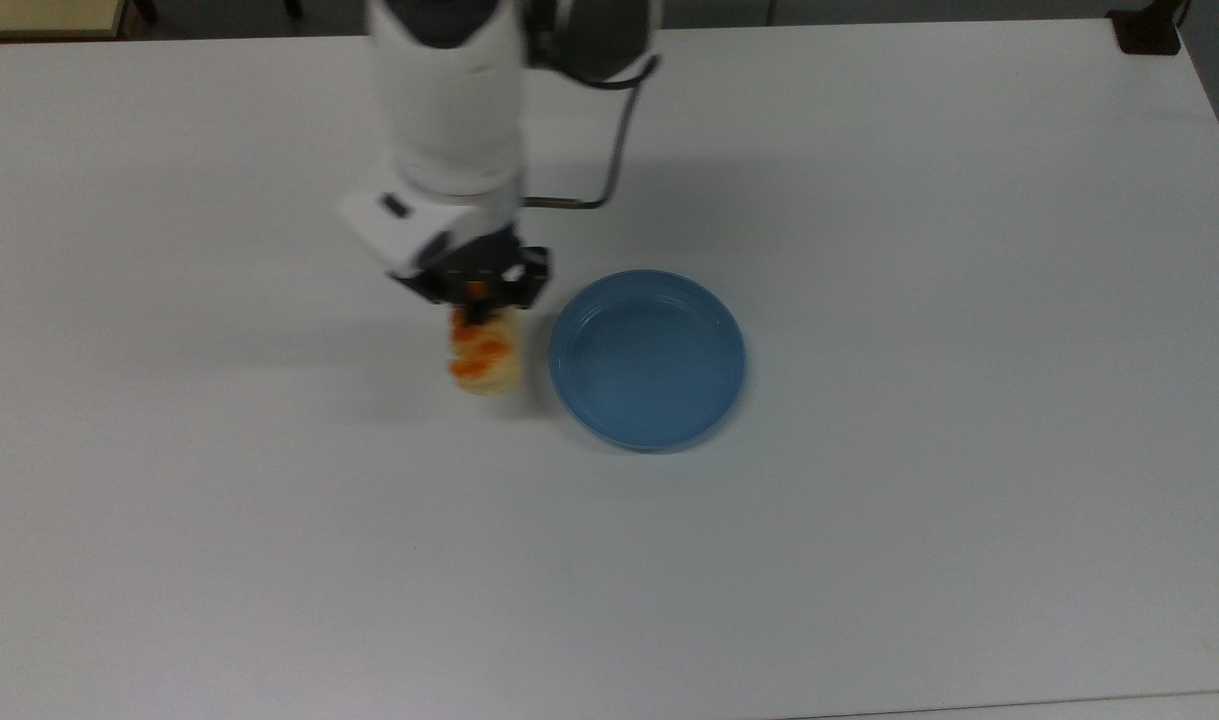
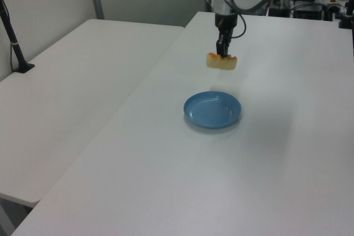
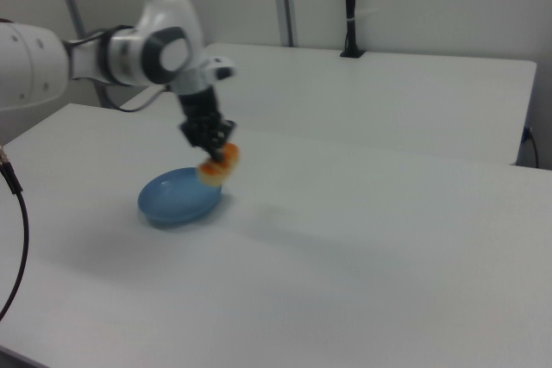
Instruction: Put the bread onto the plate
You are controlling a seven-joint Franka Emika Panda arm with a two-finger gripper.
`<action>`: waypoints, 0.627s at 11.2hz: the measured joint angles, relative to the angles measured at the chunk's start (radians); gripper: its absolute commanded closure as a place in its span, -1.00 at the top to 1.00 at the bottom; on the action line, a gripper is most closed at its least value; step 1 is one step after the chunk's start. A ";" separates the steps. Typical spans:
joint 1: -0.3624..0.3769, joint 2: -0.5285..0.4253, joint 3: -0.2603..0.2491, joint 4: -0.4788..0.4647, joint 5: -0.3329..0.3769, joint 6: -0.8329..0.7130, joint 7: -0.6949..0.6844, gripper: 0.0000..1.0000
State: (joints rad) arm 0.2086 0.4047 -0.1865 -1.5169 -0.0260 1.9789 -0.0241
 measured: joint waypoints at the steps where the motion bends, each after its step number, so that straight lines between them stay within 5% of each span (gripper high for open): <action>1: 0.078 0.000 -0.001 0.002 -0.001 -0.003 0.048 -1.00; 4: 0.254 0.012 -0.003 -0.002 -0.032 -0.004 0.165 -1.00; 7: 0.263 0.060 -0.012 -0.009 -0.058 -0.004 0.177 -1.00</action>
State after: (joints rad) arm 0.4717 0.4650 -0.1981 -1.5257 -0.0837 1.9746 0.1532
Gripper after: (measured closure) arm 0.934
